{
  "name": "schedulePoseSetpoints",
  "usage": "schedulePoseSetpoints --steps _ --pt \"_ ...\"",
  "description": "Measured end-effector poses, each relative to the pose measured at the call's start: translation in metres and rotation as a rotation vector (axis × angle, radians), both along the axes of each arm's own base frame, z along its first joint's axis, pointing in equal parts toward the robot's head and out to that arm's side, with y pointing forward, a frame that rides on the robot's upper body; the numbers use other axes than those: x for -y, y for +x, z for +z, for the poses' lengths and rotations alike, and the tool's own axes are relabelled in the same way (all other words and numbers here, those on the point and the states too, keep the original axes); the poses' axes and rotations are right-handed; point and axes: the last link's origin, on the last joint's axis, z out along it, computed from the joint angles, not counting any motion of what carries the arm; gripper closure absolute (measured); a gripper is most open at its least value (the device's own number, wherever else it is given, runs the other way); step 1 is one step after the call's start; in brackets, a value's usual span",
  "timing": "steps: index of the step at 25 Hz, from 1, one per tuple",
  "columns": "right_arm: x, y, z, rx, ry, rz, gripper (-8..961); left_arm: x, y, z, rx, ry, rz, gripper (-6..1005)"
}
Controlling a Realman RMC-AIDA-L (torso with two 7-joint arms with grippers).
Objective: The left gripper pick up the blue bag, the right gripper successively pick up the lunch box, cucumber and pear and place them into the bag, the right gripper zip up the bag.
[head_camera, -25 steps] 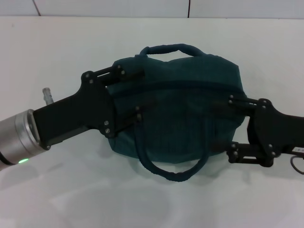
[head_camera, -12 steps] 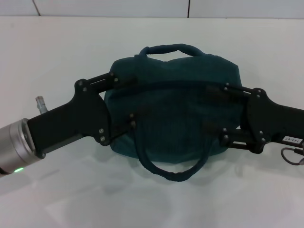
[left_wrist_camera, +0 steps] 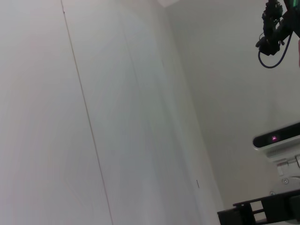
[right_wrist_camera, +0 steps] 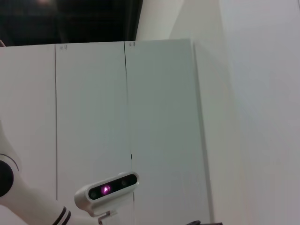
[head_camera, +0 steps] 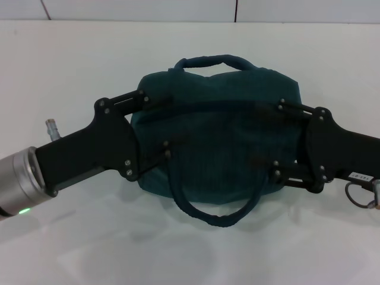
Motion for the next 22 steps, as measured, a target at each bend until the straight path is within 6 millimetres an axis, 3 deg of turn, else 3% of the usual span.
schedulePoseSetpoints --steps 22 --pt "-0.0042 -0.0015 0.0017 -0.003 0.032 -0.002 215 -0.0078 0.0042 0.0051 0.009 -0.038 0.002 484"
